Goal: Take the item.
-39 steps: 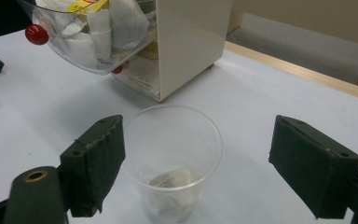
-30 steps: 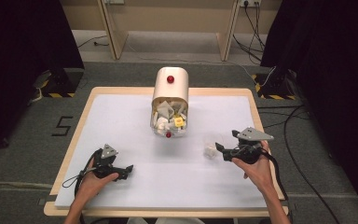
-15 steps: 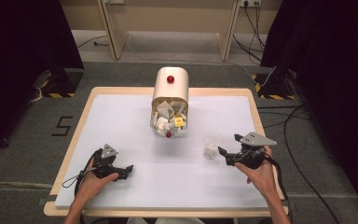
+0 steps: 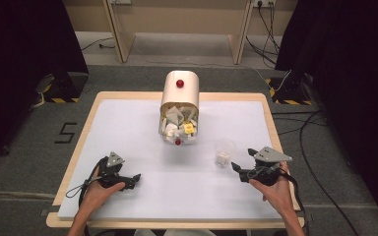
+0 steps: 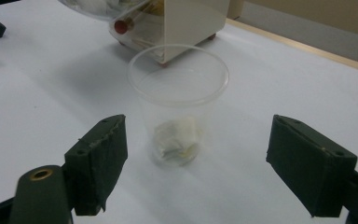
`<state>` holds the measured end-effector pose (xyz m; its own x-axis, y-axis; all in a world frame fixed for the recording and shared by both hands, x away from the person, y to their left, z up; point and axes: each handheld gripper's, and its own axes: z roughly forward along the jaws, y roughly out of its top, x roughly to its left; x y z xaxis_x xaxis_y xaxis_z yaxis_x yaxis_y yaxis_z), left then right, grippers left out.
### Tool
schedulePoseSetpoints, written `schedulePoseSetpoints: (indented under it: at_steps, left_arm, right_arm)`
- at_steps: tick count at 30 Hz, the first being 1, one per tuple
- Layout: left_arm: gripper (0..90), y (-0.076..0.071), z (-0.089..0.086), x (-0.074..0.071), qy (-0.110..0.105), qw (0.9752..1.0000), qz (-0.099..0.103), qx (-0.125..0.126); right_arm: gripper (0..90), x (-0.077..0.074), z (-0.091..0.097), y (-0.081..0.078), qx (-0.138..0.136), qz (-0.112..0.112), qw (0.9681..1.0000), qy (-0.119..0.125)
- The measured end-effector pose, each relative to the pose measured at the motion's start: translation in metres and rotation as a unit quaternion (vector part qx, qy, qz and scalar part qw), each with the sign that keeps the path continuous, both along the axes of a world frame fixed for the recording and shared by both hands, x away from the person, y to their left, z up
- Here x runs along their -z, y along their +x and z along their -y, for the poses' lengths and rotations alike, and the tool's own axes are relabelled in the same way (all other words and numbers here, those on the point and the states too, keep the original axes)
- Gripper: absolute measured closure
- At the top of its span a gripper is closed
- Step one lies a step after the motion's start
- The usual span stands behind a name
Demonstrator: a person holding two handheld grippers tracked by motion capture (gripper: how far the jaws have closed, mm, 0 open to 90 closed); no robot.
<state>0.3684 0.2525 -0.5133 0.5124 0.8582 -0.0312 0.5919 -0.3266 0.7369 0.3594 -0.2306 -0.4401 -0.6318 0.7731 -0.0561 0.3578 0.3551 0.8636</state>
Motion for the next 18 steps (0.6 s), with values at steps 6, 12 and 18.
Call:
schedulePoseSetpoints:
  at_steps: [6,12,18]
  left_arm:
    - [0.0,0.0,0.0,0.0,0.001,1.0,0.0,-0.001]
    - [0.0,0.0,0.0,0.0,0.0,1.0,0.0,0.0]
    - [0.0,0.0,0.0,0.0,0.0,1.0,0.0,0.0]
  right_arm:
    - [21.2,0.009,0.006,-0.005,0.004,-0.01,0.9999,-0.001]
    - [21.4,0.016,0.009,-0.009,0.007,-0.014,0.9998,-0.013]
    - [20.4,0.025,0.015,-0.009,0.011,-0.031,0.9993,-0.015]
